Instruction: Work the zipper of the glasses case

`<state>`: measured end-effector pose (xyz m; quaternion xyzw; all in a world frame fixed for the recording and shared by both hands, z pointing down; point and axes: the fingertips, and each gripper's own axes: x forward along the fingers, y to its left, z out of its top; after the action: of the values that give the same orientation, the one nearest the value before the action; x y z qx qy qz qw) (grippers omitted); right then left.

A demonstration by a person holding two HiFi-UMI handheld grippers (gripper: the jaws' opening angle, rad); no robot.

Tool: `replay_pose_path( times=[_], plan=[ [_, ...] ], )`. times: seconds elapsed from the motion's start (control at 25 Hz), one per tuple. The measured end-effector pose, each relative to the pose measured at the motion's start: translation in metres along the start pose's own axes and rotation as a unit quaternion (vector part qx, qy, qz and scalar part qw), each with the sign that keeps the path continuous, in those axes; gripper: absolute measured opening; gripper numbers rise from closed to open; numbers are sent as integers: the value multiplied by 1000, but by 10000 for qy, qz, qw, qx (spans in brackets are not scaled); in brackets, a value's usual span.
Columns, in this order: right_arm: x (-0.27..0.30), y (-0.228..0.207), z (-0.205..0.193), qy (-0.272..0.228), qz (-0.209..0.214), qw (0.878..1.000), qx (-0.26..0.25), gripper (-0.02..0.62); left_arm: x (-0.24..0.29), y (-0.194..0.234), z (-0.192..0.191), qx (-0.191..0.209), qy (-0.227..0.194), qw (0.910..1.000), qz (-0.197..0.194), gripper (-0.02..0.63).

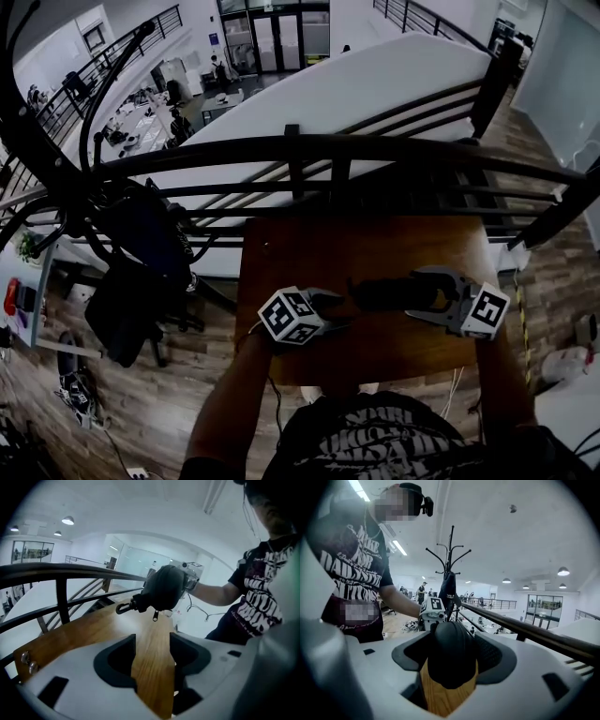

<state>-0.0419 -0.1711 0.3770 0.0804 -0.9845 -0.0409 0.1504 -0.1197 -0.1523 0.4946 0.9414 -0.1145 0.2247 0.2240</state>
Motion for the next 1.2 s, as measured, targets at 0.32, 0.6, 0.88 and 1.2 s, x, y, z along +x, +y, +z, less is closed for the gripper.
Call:
replay_pose_path(
  times=[0.32,0.6,0.88,1.2],
  plan=[
    [-2,7,16,-391,-159,9989,225,284,-15,-9,18,-170,-608,9965,-540,191],
    [2,16,9,-383,-289,9982,371,284,-17,-20,17,-12,-470,9962,-736,179],
    [9,28,7,-357,-356,9981,348,284,-16,-19,9,4,-419,9969,-668,71],
    [0,33,-13,-81,-219,9992,326,284,-6,-26,-1,95,16,9984,-560,10]
  ],
)
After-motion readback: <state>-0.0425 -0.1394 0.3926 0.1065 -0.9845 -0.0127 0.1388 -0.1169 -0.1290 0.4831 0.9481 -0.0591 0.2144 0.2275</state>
